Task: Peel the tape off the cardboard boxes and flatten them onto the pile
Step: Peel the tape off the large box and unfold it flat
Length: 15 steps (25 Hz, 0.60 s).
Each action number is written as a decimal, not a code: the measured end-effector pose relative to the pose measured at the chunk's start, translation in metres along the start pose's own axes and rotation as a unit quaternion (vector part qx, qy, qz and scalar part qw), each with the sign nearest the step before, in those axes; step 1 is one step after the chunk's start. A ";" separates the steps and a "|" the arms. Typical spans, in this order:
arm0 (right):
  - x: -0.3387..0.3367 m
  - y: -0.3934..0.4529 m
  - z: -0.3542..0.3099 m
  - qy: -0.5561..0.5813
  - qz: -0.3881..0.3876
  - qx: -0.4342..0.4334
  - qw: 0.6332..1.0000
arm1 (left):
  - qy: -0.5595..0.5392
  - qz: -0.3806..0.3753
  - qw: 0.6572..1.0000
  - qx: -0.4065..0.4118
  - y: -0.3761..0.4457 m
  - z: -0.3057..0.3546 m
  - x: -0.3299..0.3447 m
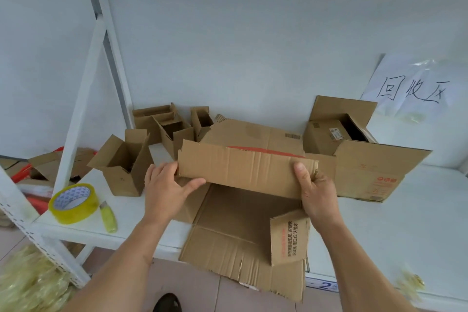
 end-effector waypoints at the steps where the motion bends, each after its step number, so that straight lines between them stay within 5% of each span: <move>1: 0.000 -0.006 0.005 -0.015 0.025 -0.013 0.999 | -0.026 0.019 0.999 -0.003 0.000 0.003 0.000; 4: 0.003 -0.009 0.021 -0.092 0.011 -0.023 0.995 | -0.049 0.022 0.998 -0.018 0.001 0.010 0.001; 11: -0.006 -0.001 0.040 -0.218 -0.206 0.013 0.954 | -0.009 0.021 0.999 -0.027 0.008 -0.001 0.002; 15: -0.011 -0.009 0.034 -0.285 -0.290 -0.081 0.910 | 0.054 -0.038 0.994 -0.089 0.015 0.007 0.008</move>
Point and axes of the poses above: each hand's wrist, its own y-axis towards the middle knuckle, its own x-axis out of the palm, z = x × y, the point moved 2 cm from there along y, towards the middle knuckle, and after that the axes turned 5 degrees about -y, right-handed, at the moved point
